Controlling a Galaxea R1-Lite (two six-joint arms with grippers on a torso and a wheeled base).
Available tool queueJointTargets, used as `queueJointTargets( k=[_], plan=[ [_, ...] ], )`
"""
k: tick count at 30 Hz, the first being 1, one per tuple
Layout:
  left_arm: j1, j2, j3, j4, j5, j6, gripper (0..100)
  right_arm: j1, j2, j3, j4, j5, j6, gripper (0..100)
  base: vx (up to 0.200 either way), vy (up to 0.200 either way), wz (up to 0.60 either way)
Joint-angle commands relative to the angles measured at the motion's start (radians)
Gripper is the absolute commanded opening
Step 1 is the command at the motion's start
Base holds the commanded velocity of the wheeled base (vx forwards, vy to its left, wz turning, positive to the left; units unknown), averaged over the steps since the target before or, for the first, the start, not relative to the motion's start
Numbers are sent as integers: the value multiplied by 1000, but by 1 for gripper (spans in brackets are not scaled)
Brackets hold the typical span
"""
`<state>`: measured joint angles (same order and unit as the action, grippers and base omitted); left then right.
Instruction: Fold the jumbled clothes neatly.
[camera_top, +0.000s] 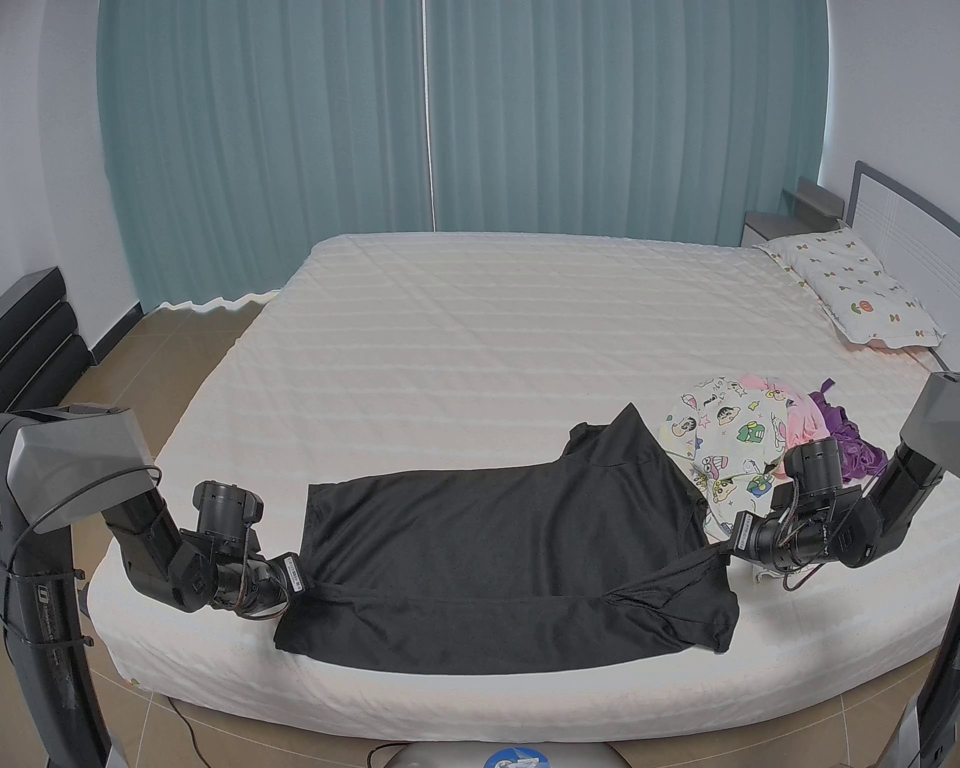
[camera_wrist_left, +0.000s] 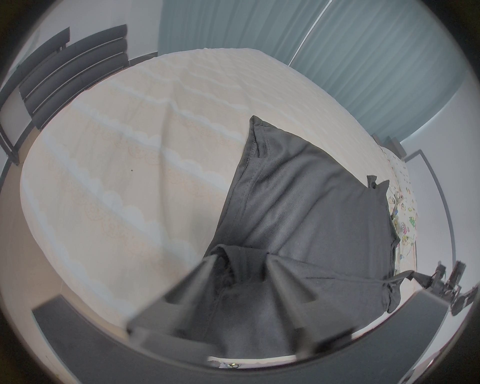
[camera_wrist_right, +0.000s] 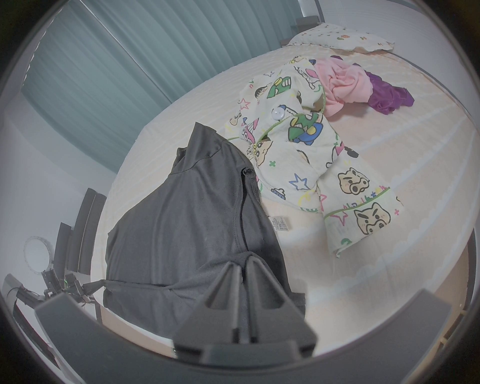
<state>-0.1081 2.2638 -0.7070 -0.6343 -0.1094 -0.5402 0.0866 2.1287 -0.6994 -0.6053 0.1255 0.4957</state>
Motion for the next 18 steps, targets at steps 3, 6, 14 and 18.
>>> queueJointTargets(
  k=[3, 6, 14, 18],
  plan=[
    [-1, 5, -37, 11, -3, -73, 100, 2, 53, -12, -56, 0, 104, 100, 0, 0, 0],
    [13, -17, -9, 11, -16, -103, 100, 2, 39, -3, -77, -4, 242, 100, 0, 0, 0],
    [71, -129, 52, 13, -93, -227, 100, 55, 22, 4, -76, -50, 475, 100, 0, 0, 0],
    [74, -164, 83, 10, -127, -311, 100, 96, 79, -14, -79, -99, 501, 100, 0, 0, 0]
  ],
)
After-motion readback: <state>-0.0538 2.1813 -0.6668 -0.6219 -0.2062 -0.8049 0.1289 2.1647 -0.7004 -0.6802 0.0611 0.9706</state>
